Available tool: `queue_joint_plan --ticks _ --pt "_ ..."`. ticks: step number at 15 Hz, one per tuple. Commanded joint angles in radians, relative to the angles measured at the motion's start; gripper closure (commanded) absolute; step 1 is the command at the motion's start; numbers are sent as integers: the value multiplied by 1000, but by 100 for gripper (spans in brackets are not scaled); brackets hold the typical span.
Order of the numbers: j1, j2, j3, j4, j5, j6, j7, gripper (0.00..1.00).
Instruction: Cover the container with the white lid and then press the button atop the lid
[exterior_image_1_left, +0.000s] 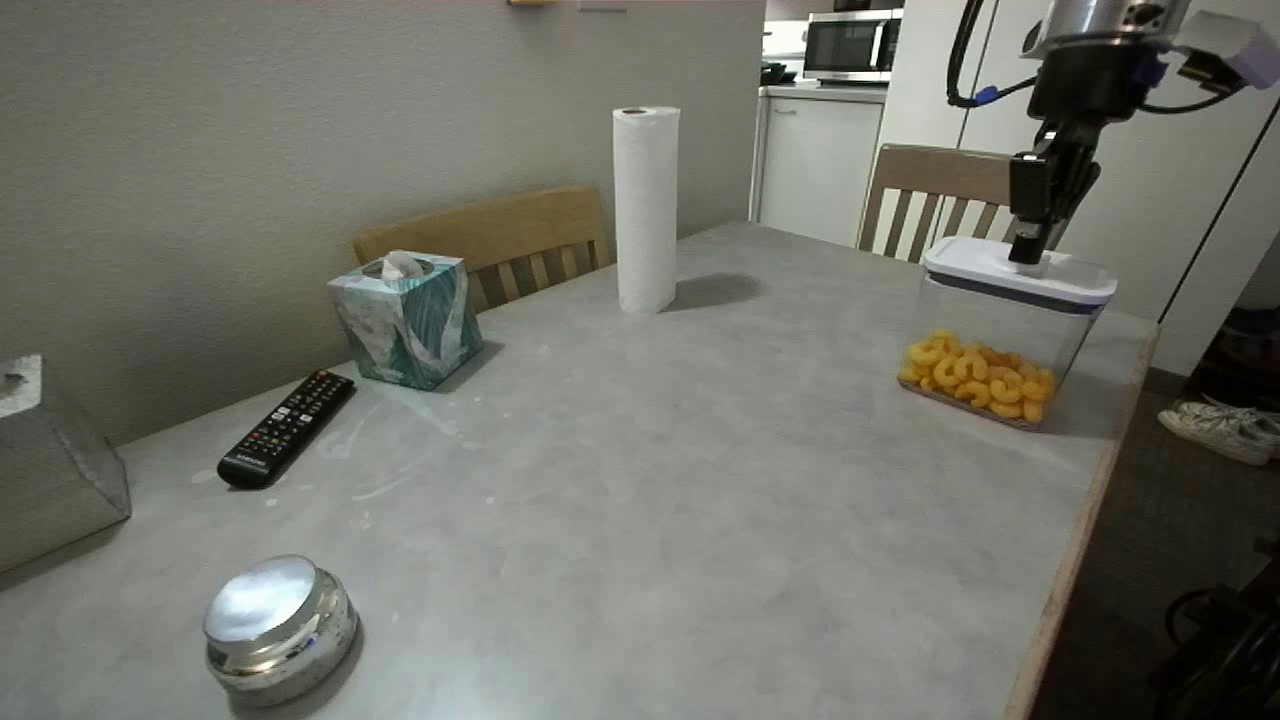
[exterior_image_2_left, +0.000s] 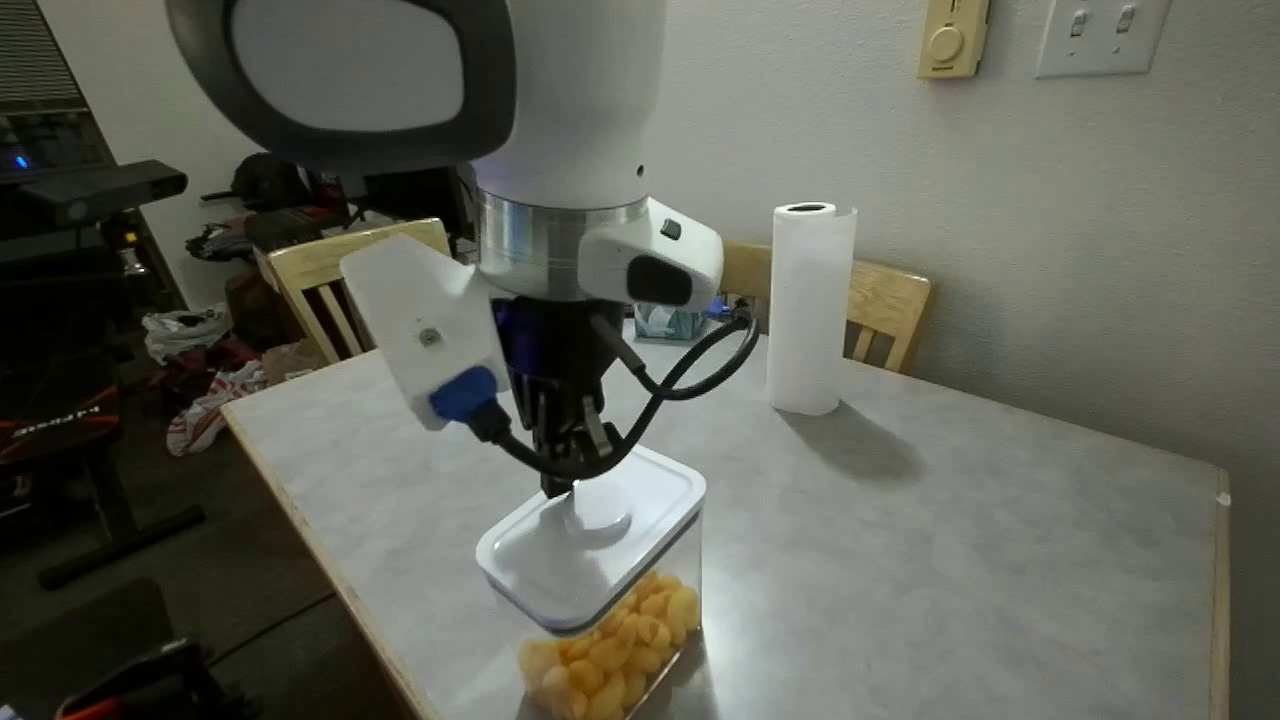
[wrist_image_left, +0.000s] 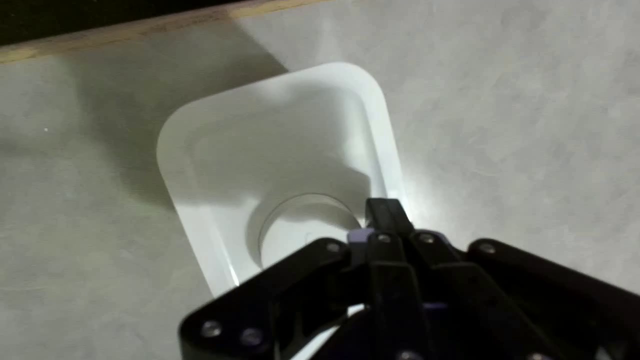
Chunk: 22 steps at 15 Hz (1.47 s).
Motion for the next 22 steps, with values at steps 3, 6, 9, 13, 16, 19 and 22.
queue_joint_plan --ticks 3,6,9,13,16,19,22 --pt "-23 -24 -11 7 -50 2 4 100" --pt "-32 -25 -24 7 -65 10 0 100" --pt "-39 -10 -33 15 -61 16 -10 100" --pt "-40 9 -34 36 -46 11 -20 100" --pt "-40 13 -34 41 -42 9 -21 100" --pt "-41 25 -34 39 -29 11 -27 100" --pt "-41 45 -30 43 -4 13 -41 100"
